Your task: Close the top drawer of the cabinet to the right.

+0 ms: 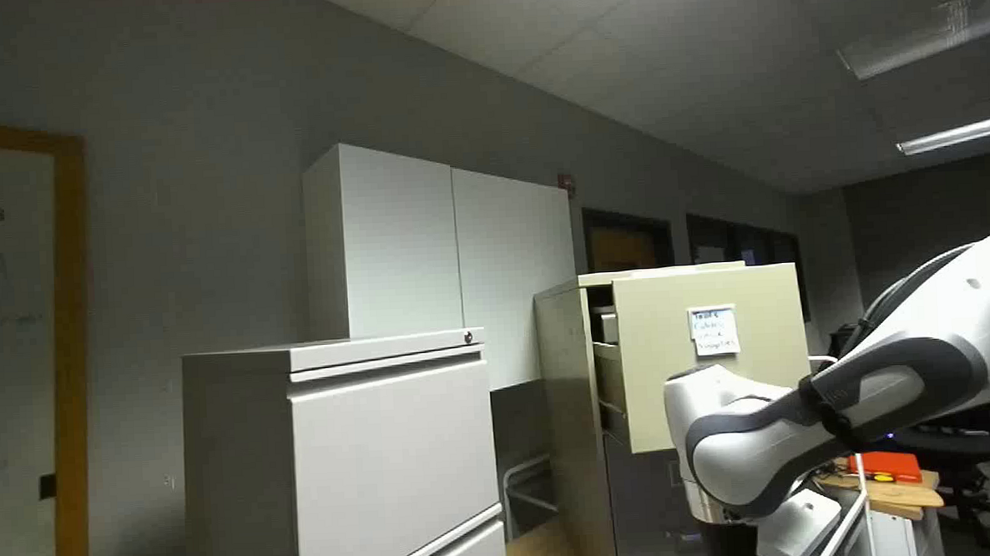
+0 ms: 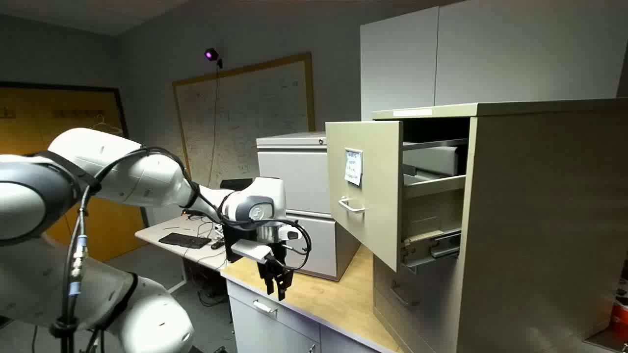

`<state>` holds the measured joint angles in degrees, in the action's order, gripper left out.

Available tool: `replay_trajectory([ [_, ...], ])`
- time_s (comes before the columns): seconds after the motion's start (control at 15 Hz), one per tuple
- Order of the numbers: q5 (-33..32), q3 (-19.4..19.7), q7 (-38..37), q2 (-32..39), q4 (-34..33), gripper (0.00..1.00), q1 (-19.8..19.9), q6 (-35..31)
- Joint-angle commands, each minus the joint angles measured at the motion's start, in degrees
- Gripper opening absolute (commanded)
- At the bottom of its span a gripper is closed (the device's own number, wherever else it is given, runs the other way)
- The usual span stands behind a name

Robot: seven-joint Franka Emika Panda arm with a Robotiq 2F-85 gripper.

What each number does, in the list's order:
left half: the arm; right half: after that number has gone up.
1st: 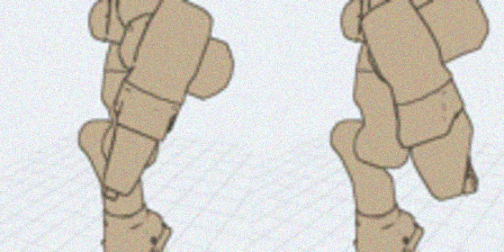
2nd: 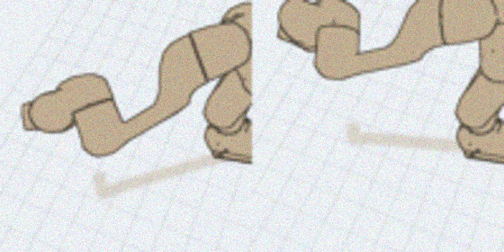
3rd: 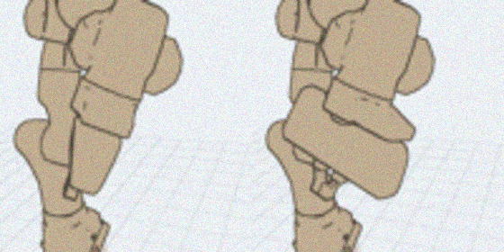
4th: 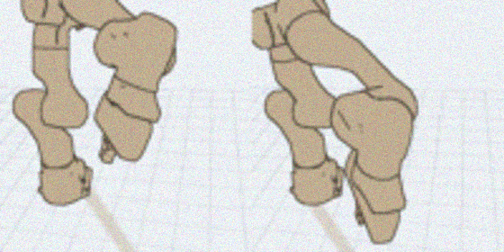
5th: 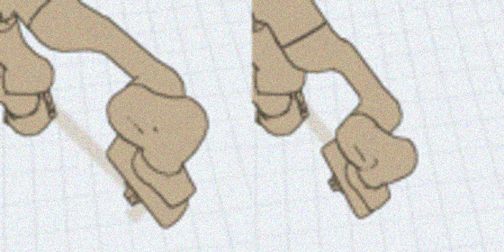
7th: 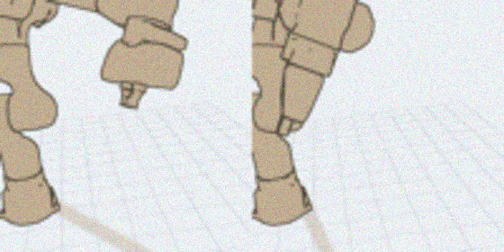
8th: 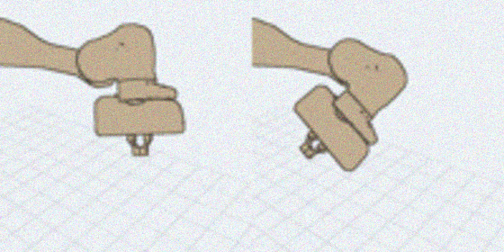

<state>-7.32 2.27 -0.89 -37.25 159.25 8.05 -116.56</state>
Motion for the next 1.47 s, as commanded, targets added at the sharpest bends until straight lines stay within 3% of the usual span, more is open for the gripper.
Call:
replay_trajectory([
  [0.0, -0.2, 0.4, -0.2, 0.0, -0.1, 1.0, -0.4, 0.1],
  [1.4, -0.7, -0.8, -4.5, -0.5, -0.1, 1.0, 0.3, -2.5],
])
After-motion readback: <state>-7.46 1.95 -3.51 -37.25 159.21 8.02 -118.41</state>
